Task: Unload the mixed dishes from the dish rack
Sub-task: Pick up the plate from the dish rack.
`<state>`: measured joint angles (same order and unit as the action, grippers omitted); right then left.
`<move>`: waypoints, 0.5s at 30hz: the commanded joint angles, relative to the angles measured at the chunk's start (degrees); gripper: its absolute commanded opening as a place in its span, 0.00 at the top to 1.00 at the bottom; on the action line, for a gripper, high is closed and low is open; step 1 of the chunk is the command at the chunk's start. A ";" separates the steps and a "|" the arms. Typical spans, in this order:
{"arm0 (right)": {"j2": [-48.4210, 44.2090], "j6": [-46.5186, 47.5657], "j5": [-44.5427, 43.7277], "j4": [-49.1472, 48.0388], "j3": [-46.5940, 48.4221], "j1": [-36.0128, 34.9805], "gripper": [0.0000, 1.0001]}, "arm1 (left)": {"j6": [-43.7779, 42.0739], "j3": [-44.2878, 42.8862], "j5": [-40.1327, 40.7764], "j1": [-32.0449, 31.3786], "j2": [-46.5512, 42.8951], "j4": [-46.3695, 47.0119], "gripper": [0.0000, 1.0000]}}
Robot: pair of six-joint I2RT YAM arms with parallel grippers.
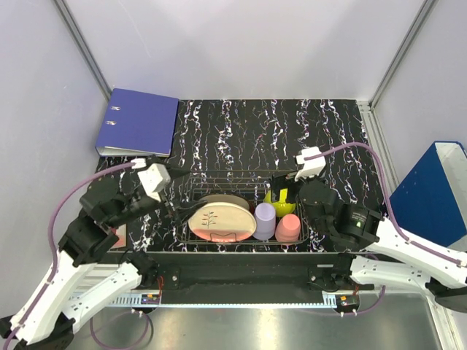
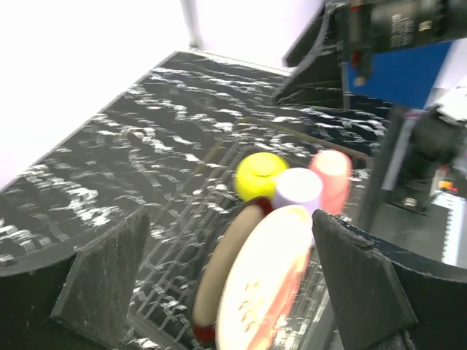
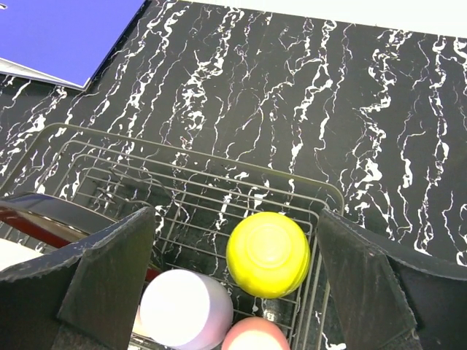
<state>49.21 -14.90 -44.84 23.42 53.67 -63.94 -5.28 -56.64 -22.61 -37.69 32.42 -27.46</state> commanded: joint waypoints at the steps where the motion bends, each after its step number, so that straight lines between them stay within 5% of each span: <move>1: -2.71 1.27 -0.24 -1.89 -1.99 -0.13 0.00 | 2.81 -3.99 -9.63 -0.01 9.55 -6.18 0.01; 15: -2.81 -0.31 -0.25 -2.33 -3.75 -0.13 0.00 | -5.53 3.64 -6.83 -0.89 11.34 -3.74 0.17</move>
<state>45.21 -15.18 -44.91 23.35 49.15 -63.94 -7.53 -53.56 -29.32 -38.11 42.74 -34.48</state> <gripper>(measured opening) 0.994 0.845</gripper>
